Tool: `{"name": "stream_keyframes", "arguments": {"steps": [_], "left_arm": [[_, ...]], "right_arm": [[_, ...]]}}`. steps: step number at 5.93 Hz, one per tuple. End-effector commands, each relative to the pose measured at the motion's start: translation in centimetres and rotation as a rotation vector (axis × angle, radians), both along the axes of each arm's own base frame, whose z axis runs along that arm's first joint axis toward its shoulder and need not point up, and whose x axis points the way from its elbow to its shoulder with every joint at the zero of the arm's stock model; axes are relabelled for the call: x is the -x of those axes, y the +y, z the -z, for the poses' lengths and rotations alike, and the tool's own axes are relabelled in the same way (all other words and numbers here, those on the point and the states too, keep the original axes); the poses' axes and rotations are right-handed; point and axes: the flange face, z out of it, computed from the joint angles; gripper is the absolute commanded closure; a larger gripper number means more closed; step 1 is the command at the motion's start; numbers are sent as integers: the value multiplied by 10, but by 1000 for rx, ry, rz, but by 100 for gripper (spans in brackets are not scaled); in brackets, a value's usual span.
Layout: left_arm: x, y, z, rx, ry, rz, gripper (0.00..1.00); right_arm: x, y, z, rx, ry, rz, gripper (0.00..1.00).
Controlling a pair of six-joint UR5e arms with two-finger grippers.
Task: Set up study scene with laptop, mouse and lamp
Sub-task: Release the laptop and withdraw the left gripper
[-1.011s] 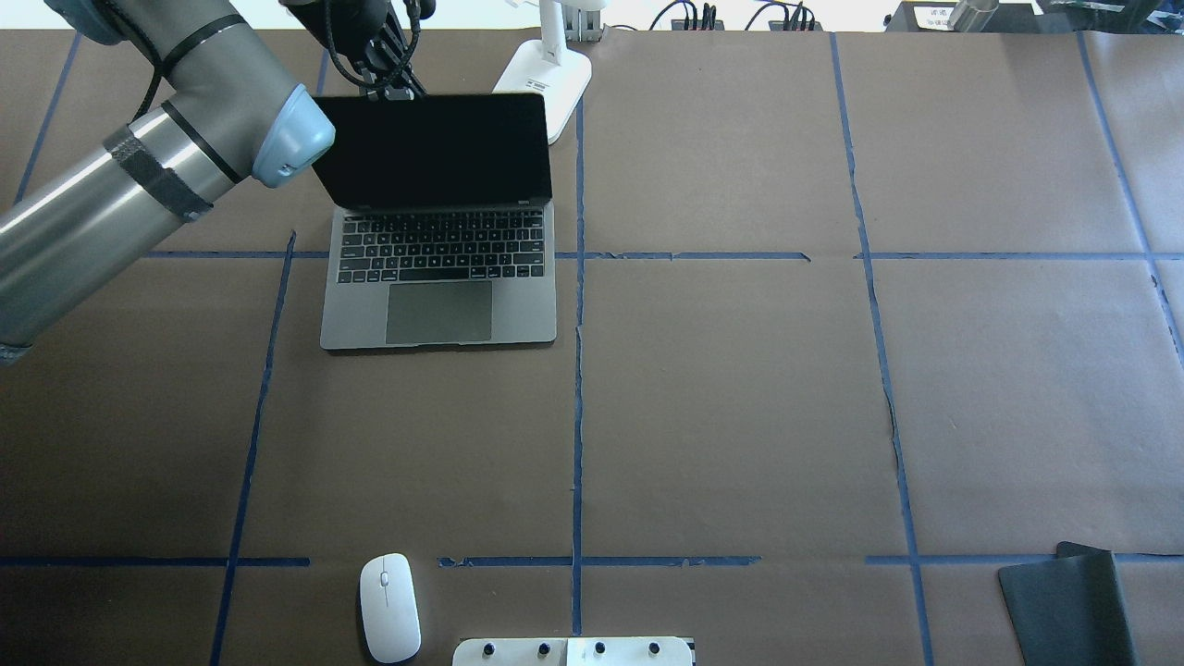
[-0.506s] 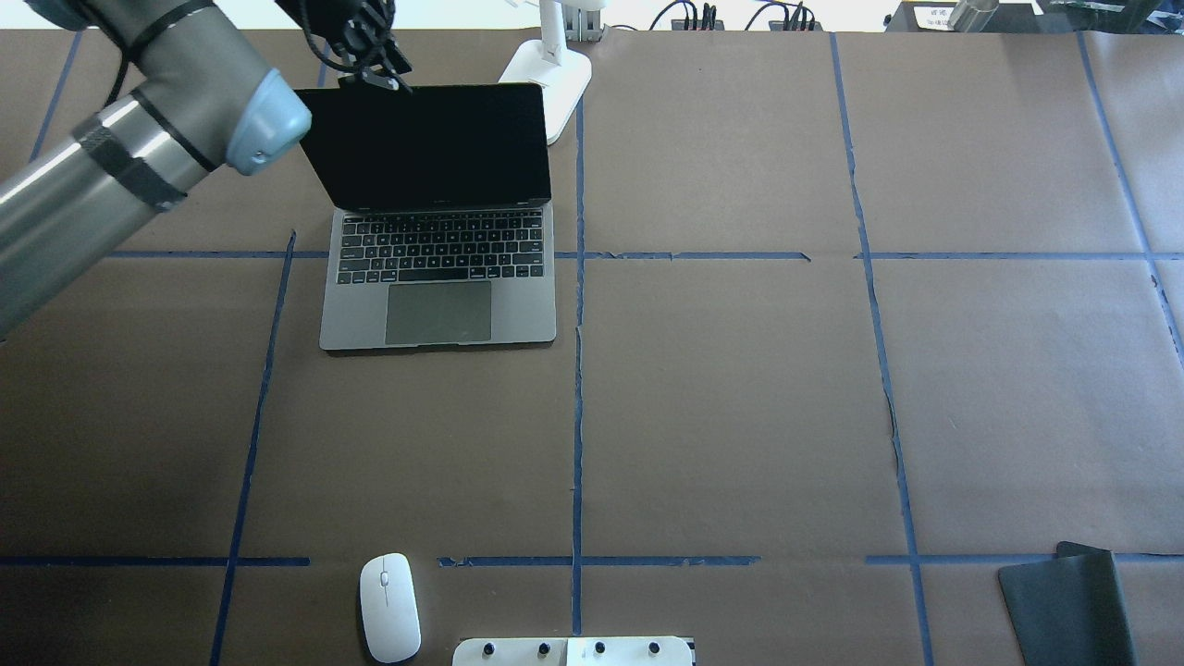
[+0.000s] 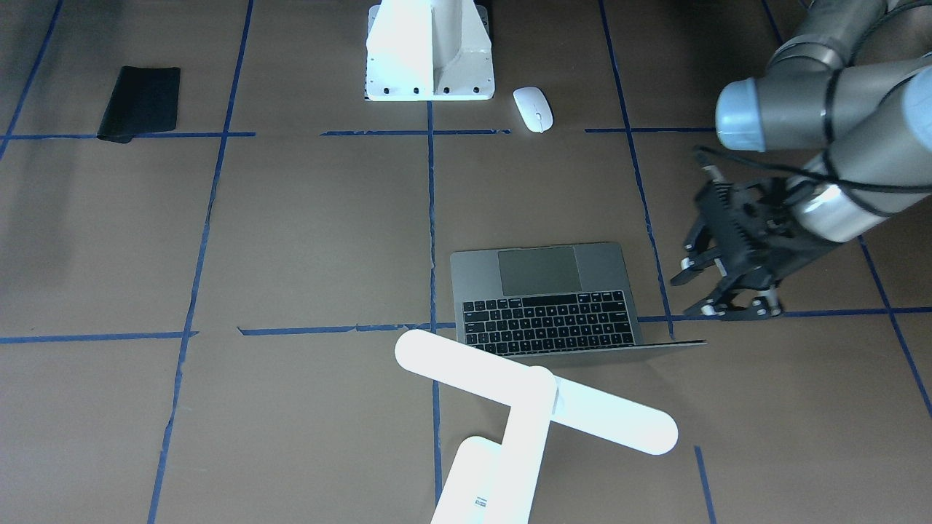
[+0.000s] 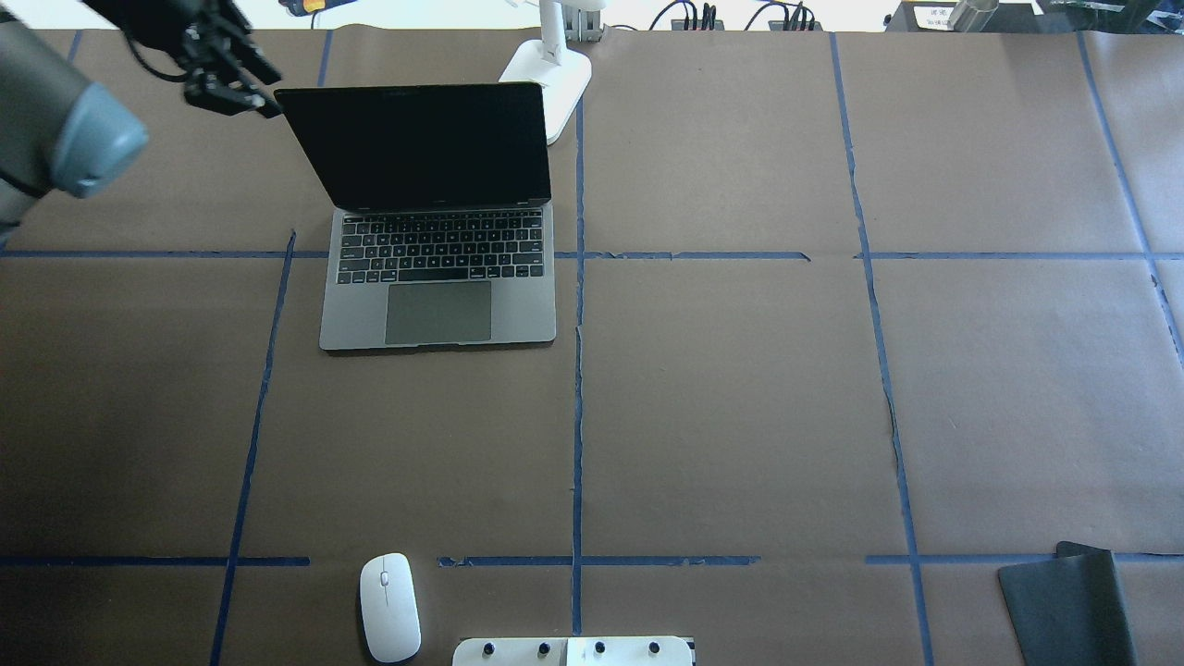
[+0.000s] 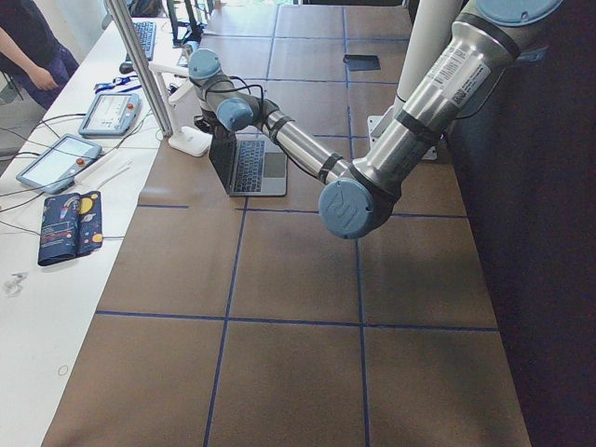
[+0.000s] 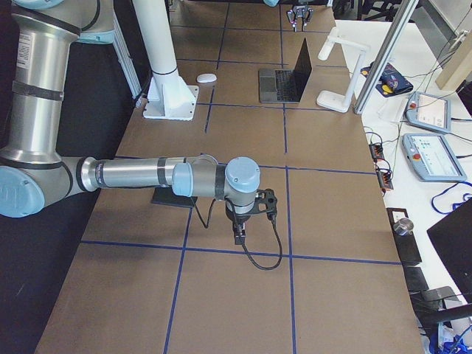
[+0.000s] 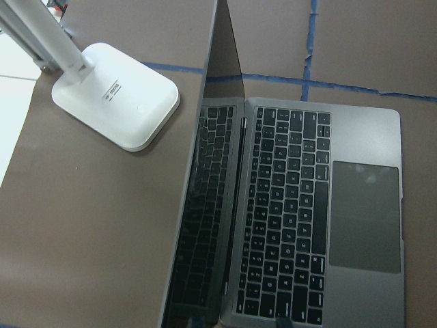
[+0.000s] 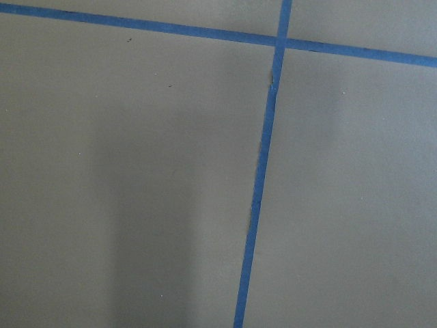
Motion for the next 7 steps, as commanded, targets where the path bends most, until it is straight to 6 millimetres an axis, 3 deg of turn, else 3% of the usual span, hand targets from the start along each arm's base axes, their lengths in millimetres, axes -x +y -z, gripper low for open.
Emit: {"name": "stream_keyframes", "arguments": {"steps": [1,3,4,5,6,7], "left_arm": [[58,16,-60,178,-73,80,0],[93,11,-114,488,-326,206,0],[129,24,-153,737,-392,355,0],[172,55,-211,898,-379,454,0],[205,80,-240,1022,-212,461,0],[214,100,-258,1023,-154,487,0]], "right_arm": [[1,0,2,-2,-2,1,0],[12,-6,23,-67,-28,14,0],[30,-7,39,-40,-75,-16,0],[51,-6,66,40,-83,-79,0],[93,3,112,93,-97,-120,0],[119,29,115,104,-124,-126,0]]}}
